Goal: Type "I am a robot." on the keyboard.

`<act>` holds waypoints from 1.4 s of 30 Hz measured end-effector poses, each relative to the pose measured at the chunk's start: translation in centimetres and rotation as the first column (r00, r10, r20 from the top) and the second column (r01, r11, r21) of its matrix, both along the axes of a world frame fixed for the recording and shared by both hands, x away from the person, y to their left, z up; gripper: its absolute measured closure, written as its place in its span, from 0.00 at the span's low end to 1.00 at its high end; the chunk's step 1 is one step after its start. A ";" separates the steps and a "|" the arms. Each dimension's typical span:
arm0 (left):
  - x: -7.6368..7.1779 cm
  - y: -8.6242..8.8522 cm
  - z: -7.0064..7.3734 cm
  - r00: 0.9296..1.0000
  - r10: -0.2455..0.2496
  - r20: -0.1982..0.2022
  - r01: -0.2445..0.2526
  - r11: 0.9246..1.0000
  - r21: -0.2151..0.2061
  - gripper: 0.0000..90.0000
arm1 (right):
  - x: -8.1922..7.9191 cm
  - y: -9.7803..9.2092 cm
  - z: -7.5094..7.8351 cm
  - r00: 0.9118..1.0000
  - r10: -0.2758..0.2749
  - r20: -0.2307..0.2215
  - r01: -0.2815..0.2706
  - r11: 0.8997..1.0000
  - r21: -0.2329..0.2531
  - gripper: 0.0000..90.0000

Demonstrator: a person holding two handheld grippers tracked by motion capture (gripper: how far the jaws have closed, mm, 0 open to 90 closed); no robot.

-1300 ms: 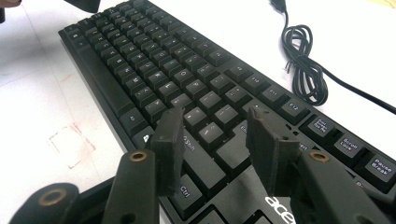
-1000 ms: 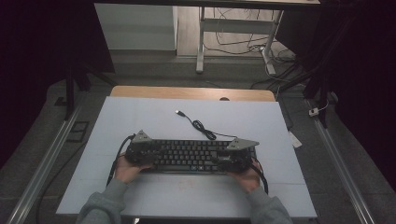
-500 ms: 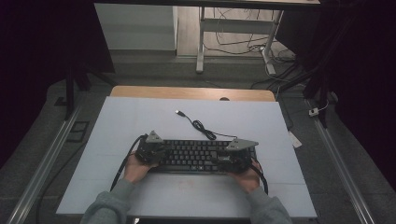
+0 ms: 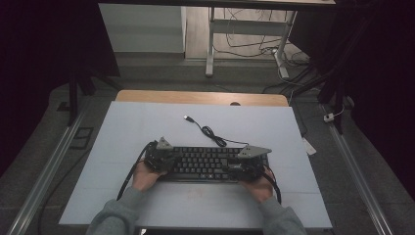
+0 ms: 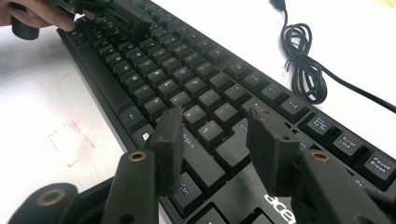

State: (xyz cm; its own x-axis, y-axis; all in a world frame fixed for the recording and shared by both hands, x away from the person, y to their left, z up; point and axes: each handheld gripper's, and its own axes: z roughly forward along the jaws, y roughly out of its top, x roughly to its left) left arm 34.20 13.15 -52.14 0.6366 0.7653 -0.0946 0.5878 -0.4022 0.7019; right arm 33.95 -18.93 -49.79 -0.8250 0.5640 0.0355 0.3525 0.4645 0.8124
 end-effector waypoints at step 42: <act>-3.4 4.7 2.4 0.998 0.060 0.005 -0.059 0.992 -0.109 0.37 | 0.3 -0.2 0.3 1.000 -0.018 0.020 0.018 1.000 0.011 0.57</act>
